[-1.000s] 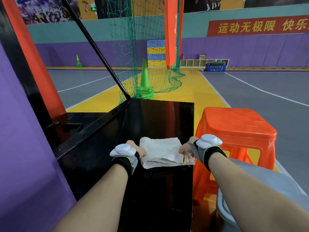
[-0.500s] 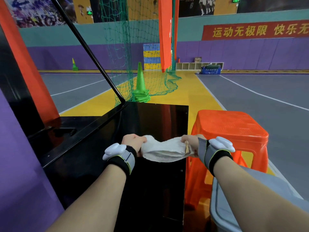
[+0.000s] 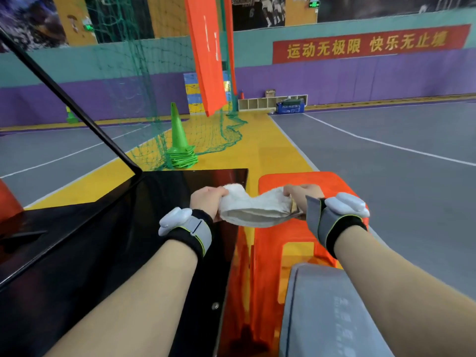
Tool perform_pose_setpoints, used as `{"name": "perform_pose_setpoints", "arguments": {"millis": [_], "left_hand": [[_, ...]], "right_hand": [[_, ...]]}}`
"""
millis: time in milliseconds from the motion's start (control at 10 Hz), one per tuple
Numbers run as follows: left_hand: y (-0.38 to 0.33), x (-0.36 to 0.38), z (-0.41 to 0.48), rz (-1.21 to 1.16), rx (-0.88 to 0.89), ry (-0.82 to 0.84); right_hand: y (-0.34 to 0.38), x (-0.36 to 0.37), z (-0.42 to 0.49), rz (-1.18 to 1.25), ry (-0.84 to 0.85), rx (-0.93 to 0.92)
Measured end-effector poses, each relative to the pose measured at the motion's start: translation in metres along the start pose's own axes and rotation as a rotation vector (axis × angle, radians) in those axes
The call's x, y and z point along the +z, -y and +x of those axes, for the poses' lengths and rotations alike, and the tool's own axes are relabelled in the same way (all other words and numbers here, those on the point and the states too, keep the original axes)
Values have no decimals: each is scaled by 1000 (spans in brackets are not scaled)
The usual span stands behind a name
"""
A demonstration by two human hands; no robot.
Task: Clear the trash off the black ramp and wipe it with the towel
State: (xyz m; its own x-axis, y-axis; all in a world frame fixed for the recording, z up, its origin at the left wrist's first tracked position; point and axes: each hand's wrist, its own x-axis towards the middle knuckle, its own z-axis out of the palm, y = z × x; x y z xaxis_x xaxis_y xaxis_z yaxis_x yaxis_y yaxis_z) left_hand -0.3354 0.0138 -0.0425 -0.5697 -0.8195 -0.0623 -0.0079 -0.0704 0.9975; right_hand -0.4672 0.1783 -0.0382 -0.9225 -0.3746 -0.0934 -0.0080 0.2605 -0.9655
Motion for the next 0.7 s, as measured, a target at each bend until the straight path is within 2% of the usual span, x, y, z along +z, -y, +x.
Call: {"name": "perform_pose_setpoints", "arguments": {"millis": [200, 300, 400, 700], "left_hand": [[-7, 71, 52, 16, 44, 10], [9, 92, 61, 137, 15, 53], [36, 105, 62, 388, 64, 94], [28, 91, 50, 537, 156, 5]], "right_hand": [[-12, -36, 83, 3, -152, -87], [-26, -52, 103, -152, -151, -70], [-50, -66, 118, -546, -126, -58], [-35, -61, 90, -771, -167, -81]]}}
